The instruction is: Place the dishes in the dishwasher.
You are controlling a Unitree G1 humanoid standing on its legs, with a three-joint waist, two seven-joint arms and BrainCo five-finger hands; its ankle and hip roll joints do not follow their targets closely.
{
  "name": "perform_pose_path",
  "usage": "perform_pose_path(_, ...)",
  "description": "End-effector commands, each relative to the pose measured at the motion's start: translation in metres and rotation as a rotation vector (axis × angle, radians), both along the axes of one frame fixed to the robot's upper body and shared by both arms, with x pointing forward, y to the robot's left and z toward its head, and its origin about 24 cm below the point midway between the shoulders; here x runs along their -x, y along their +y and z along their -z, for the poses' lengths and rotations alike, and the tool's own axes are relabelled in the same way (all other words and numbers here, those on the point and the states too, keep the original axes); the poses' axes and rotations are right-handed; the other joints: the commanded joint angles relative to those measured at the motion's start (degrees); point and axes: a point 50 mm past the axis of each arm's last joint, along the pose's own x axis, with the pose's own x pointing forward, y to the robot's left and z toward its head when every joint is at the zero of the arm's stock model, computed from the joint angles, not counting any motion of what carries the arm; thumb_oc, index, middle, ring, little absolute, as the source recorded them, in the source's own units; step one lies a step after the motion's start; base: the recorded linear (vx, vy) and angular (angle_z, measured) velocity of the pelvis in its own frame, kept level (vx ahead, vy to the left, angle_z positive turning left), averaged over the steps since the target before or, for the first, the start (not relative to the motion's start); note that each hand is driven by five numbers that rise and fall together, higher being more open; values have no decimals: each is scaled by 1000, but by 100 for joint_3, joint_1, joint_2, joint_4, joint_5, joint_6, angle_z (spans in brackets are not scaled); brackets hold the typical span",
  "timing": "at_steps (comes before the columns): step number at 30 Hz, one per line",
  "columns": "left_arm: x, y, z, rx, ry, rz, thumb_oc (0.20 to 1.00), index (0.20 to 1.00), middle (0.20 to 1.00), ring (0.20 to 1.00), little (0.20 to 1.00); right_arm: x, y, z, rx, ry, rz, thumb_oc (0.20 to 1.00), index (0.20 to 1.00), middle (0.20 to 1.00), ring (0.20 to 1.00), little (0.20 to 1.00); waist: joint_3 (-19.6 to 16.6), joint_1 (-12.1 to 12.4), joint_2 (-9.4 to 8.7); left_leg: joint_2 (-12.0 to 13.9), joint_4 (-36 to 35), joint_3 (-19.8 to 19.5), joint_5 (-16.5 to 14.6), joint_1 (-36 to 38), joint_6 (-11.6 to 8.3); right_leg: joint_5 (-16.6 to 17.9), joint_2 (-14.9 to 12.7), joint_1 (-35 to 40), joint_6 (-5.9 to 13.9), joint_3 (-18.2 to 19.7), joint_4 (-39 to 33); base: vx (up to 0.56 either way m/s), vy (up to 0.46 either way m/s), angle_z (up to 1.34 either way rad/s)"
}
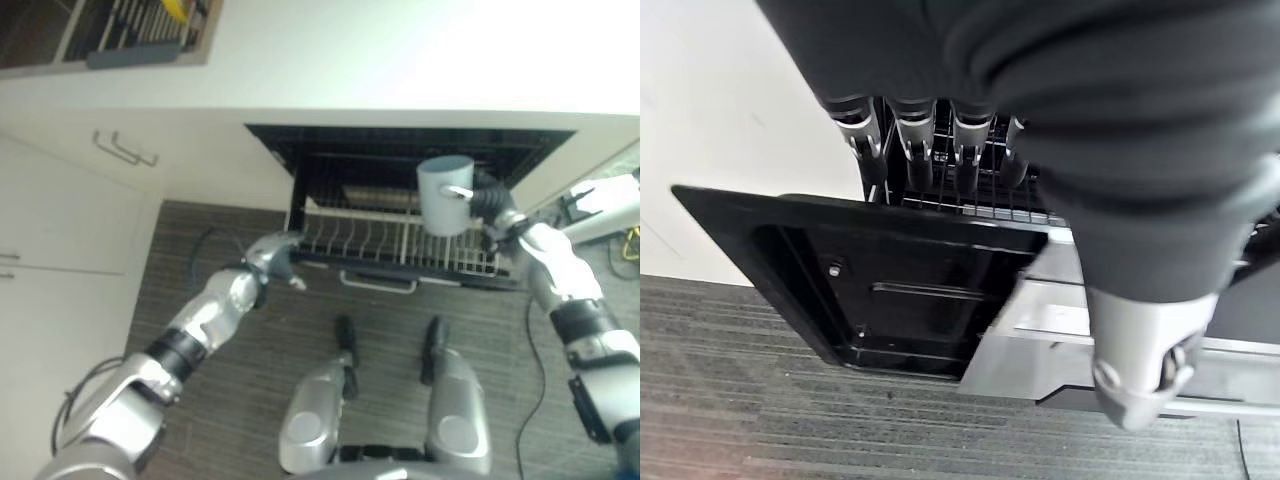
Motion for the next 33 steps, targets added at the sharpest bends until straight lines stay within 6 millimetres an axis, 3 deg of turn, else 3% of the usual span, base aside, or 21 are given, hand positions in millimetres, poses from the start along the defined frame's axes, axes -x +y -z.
perform_pose_path(1, 1, 6, -16, -23, -75, 16, 1000, 1000, 1000, 1000, 1000, -4, 4, -20, -12, -84, -4, 200, 200, 200, 200, 200, -137, 40, -36, 49, 417, 64, -377, -84, 52, -237, 29, 77, 246, 303, 121, -54, 52, 0)
perform_pose_path(12, -8, -8, -51, 33, -131, 83, 1000, 1000, 1000, 1000, 1000, -27, -19, -54, 88, -128, 156, 200, 200, 200, 200, 200, -137, 217, 453, -122, 139, 131, -176, -508, 33, -138, -130, -526, 260, 297, 178, -43, 45, 3)
perform_pose_path(26, -8, -21, -69, 82, -159, 145, 1000, 1000, 1000, 1000, 1000, -34, -35, -85, 101, -212, 302, 200, 200, 200, 200, 200, -137, 309, 865, -183, -187, 266, -35, -601, -9, -97, -269, -807, 315, 268, 180, -7, 34, 0)
perform_pose_path(33, -4, -39, -75, 123, -177, 204, 1000, 1000, 1000, 1000, 1000, -37, -47, -94, -20, -209, 403, 200, 200, 200, 200, 200, -137, 327, 1149, -221, -322, 327, 10, -649, -42, -104, -351, -980, 349, 305, 219, 15, 55, 2)
